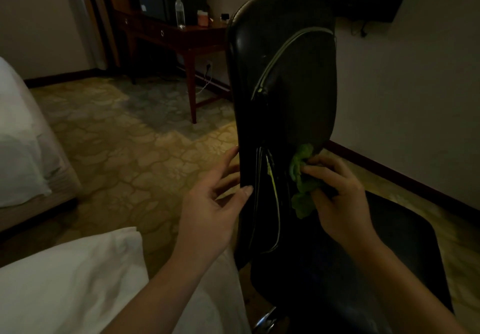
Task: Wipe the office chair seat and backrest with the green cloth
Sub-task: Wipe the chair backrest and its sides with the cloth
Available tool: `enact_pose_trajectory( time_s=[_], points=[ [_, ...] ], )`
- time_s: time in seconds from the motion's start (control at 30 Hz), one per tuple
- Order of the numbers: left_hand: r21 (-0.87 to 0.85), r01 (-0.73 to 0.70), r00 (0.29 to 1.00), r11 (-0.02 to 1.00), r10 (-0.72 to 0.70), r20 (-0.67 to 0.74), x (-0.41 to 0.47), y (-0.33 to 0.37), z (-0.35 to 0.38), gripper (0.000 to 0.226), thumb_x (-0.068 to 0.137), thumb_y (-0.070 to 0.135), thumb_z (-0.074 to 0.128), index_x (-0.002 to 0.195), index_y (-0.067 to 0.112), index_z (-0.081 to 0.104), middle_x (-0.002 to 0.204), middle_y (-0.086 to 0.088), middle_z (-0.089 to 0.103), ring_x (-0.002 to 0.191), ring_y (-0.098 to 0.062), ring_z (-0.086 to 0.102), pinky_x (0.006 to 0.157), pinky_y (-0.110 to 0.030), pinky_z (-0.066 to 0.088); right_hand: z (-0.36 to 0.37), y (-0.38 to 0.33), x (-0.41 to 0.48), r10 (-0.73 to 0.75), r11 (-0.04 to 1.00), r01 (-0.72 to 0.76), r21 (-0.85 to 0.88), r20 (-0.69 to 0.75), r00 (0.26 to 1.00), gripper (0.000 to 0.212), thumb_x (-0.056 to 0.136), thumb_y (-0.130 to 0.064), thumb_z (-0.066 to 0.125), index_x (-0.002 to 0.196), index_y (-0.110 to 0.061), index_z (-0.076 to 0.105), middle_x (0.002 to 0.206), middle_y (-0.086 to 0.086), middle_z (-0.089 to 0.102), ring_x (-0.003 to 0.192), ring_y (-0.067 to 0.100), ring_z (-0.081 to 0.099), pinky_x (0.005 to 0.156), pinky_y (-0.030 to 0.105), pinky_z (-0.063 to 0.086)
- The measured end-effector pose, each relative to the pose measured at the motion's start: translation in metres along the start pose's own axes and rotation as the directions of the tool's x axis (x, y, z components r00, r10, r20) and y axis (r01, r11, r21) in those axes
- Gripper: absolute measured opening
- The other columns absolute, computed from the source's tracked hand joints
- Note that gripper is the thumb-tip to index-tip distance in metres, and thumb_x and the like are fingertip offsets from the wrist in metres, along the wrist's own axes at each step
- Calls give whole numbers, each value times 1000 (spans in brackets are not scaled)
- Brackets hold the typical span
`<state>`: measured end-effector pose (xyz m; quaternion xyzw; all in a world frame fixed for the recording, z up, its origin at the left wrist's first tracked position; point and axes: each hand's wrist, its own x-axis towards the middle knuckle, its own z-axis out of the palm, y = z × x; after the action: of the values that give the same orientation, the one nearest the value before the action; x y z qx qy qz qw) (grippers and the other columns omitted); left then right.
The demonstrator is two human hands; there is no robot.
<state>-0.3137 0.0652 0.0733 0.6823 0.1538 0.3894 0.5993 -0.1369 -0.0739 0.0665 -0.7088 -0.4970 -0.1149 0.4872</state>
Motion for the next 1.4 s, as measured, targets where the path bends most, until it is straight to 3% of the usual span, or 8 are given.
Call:
enact_pose_trajectory(
  time_s=[0.3, 0.5, 0.6, 0.73, 1.0, 1.13, 1.33, 1.4],
  points=[
    [81, 15, 999, 997, -19, 46, -3, -4, 1, 69, 90, -5, 66, 131, 48, 49, 115, 30, 67, 110, 4, 65, 86, -14, 53, 6, -31, 22, -101, 995, 102, 20, -47, 994, 51, 84, 13, 65, 120, -23, 63, 127, 6, 52, 116, 6, 54, 93, 12, 45],
    [101, 35, 998, 994, -40, 49, 2, -12, -6, 70, 88, 0, 70, 131, 51, 50, 121, 26, 66, 113, -1, 65, 96, -26, 55, 12, 7, -20, -104, 993, 105, -55, 18, 994, 52, 82, 9, 67, 122, -24, 59, 129, -6, 44, 121, -8, 47, 94, 6, 42],
    [115, 22, 998, 993, -29, 53, 2, -12, -7, 71, 88, 0, 71, 129, 54, 51, 121, 27, 66, 112, -2, 66, 95, -25, 54, 10, 21, -35, -22, 999, 23, -25, 47, 999, 59, 79, 15, 69, 123, -24, 62, 127, -5, 48, 120, -8, 49, 93, 7, 44],
    [122, 18, 998, 992, -26, 65, 1, -14, -6, 72, 88, 2, 70, 126, 60, 52, 121, 25, 67, 113, -2, 66, 96, -20, 52, 8, 4, -22, 36, 999, -35, 40, -18, 999, 54, 82, 11, 67, 120, -26, 60, 125, -4, 53, 118, -9, 50, 92, 6, 42],
    [106, 48, 996, 993, -56, 75, 1, -15, -7, 73, 89, -2, 69, 131, 54, 49, 125, 21, 66, 117, -4, 64, 99, -33, 52, 11, -30, 18, -68, 996, 71, 61, -64, 996, 48, 86, 10, 64, 125, -17, 63, 126, 5, 50, 115, -1, 52, 92, 11, 45],
    [105, 53, 996, 993, -60, 65, 1, -18, -6, 74, 87, -4, 70, 130, 53, 51, 123, 24, 67, 115, -2, 64, 97, -27, 54, 12, -14, -2, -148, 989, 148, -7, -31, 989, 38, 87, 0, 63, 120, -18, 64, 126, 5, 48, 118, -4, 48, 93, 9, 43],
    [84, 46, 997, 995, -51, 54, 1, -17, -6, 81, 86, -4, 71, 121, 67, 54, 121, 23, 67, 115, -2, 65, 94, -21, 53, 13, 8, -33, 25, 999, -25, 34, 8, 1000, 60, 82, 14, 66, 122, -30, 62, 124, -10, 50, 118, -4, 52, 91, 9, 46],
    [71, 43, 997, 997, -47, 60, 0, -17, -5, 82, 87, -5, 70, 121, 67, 55, 123, 19, 67, 116, -4, 64, 94, -21, 53, 13, 0, -27, 46, 997, -44, 65, -34, 998, 57, 83, 15, 65, 121, -27, 63, 125, -10, 51, 117, -6, 51, 92, 7, 44]
  ],
)
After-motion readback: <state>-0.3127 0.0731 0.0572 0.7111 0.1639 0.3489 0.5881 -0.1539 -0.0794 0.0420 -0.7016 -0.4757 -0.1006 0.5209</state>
